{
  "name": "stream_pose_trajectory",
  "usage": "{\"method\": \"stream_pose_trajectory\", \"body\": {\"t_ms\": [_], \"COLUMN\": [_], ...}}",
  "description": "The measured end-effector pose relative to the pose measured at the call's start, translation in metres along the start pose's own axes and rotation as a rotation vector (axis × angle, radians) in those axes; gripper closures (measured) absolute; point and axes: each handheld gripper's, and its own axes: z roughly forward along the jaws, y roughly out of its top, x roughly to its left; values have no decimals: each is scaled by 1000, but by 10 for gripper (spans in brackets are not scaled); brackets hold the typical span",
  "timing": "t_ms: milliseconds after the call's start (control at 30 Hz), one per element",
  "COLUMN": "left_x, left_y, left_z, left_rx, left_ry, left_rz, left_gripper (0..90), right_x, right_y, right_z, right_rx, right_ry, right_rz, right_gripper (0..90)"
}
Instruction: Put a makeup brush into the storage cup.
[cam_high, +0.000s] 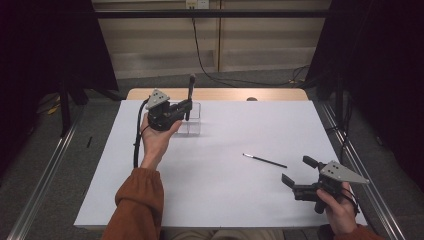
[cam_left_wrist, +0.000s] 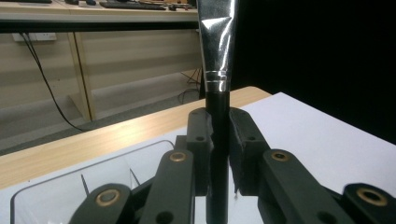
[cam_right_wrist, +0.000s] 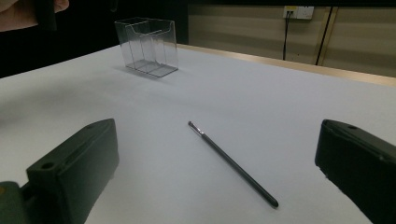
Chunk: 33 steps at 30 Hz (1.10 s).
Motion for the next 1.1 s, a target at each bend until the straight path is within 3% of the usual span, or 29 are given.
{"method": "stream_pose_trajectory", "body": {"t_ms": [633, 733, 1000, 1100], "left_x": [12, 13, 17, 19], "left_y": [13, 12, 5, 2], "left_z": [21, 28, 41, 44], "left_rx": [-12, 3, 11, 22], "left_ry": [32, 39, 32, 40], "left_rz": [13, 31, 5, 20], "left_gripper": [798, 799, 799, 799], "right_x": [0, 0, 0, 0], "right_y": [0, 0, 0, 0], "right_z": [0, 0, 0, 0], "right_rx": [-1, -2, -2, -2], "right_ry": [4, 5, 7, 10], "right_rz": [5, 6, 9, 5], "right_gripper": [0, 0, 0, 0]}}
